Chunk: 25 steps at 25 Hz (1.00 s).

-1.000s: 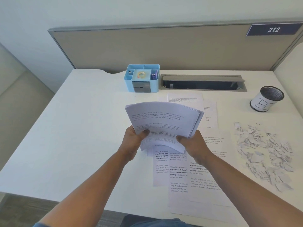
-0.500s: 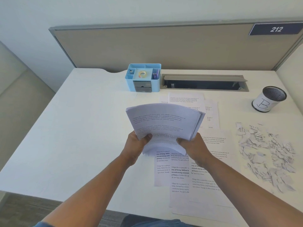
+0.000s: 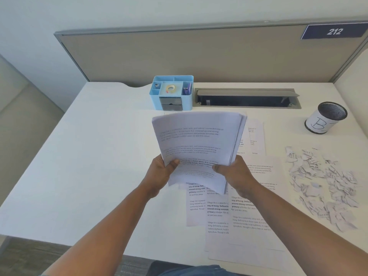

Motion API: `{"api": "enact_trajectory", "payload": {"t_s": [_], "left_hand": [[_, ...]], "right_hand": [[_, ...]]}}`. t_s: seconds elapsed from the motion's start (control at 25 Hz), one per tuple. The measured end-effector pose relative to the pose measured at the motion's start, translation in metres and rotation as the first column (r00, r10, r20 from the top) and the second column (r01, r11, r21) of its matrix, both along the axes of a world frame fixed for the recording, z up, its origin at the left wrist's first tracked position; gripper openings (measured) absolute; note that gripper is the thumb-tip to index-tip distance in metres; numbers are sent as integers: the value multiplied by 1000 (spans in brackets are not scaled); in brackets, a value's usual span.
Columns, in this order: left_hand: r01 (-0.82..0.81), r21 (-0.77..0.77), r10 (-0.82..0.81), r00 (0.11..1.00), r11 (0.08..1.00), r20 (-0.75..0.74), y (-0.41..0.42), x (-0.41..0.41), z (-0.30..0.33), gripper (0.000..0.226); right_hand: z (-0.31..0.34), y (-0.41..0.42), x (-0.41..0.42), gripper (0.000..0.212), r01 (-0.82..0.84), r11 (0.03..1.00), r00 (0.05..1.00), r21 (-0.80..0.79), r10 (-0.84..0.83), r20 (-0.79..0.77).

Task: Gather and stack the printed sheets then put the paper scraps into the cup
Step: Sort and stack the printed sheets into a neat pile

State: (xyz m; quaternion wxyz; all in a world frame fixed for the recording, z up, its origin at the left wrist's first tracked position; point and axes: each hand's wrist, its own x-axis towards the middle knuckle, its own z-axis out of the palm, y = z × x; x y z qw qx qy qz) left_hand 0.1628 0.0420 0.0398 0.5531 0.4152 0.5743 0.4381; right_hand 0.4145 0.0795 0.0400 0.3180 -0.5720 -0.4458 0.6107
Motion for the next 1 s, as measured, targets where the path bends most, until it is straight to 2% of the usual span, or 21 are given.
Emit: {"api": "enact_trajectory", "payload": {"t_s": [0.24,0.32,0.44,0.56,0.68,0.72,0.8,0.88,1.0], "left_hand": [[17,-175,-5,998,984,70,3,6,-2,25],[24,-229,-4,996,973,85,2,16,-8,25],[33,-263,-16,997,964,69,3,37,-13,24],[-27,-299,21,1000,954,-23,10,51,-15,16],[-218,-264,144,951,940,-272,20,48,-24,12],[-270,-253,172,921,929,-351,23,46,-27,15],[-304,-278,157,880,911,-447,27,42,-35,37],[-292,-326,94,857,899,-507,34,41,-41,58],[-265,-361,18,827,894,-562,43,46,-49,78]], "right_hand": [[-3,-3,18,34,-83,981,963,-175,34,-268],[-9,-6,27,32,-101,971,961,-216,39,-273],[-15,-4,43,27,-36,974,970,-223,-20,-242],[-18,0,67,21,48,966,972,-253,-104,-211],[-28,4,92,29,143,951,955,-273,-205,-216],[-30,5,98,31,179,943,943,-281,-246,-225],[-37,8,107,31,238,924,922,-300,-312,-230],[-43,12,113,28,274,907,907,-319,-354,-227],[-50,19,114,32,280,903,914,-325,-354,-199]]}}
